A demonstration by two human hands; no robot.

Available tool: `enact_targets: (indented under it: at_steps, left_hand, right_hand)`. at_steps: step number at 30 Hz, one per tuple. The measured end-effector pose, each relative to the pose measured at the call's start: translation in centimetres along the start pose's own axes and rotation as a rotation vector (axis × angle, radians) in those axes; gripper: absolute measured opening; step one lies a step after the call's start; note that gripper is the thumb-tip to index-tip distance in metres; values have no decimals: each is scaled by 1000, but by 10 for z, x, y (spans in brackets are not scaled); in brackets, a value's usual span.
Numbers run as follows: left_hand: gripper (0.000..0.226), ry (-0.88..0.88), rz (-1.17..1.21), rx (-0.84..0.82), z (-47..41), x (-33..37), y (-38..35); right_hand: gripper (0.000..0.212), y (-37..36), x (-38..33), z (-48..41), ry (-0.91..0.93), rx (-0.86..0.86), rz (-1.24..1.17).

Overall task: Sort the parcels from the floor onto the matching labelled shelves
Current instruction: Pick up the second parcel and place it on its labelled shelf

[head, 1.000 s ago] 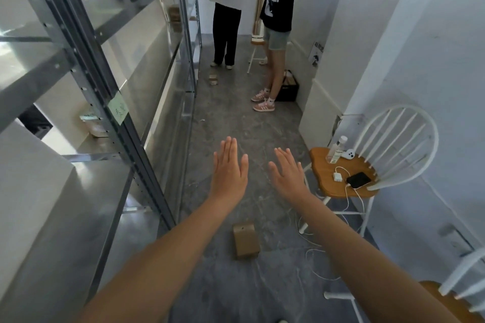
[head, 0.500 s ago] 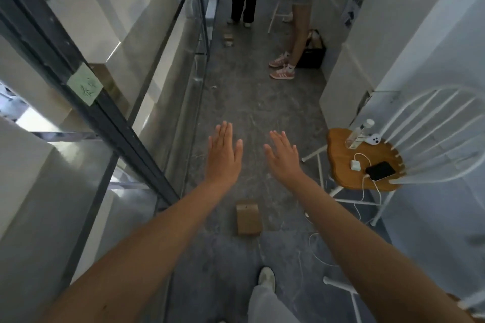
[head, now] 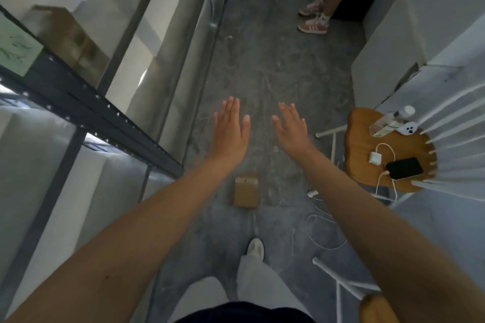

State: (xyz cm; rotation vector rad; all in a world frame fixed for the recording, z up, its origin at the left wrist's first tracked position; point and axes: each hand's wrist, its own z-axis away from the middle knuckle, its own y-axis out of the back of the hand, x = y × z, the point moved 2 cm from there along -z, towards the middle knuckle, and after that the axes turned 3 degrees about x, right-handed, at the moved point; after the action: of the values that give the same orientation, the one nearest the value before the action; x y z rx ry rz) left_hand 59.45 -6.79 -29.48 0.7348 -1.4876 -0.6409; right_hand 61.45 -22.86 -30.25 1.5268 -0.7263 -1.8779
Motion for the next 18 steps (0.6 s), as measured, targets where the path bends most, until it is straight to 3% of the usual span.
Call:
enact_targets:
  at_steps: [14,18]
  left_hand:
    - [53,388,9,-225,46,-130,-128]
    - [51,467,1,-222,33,-175,-160]
  right_hand:
    - [53,-135,127,-4,-202,-284,-17]
    - [51,-178,157,-31,-223,-304,7]
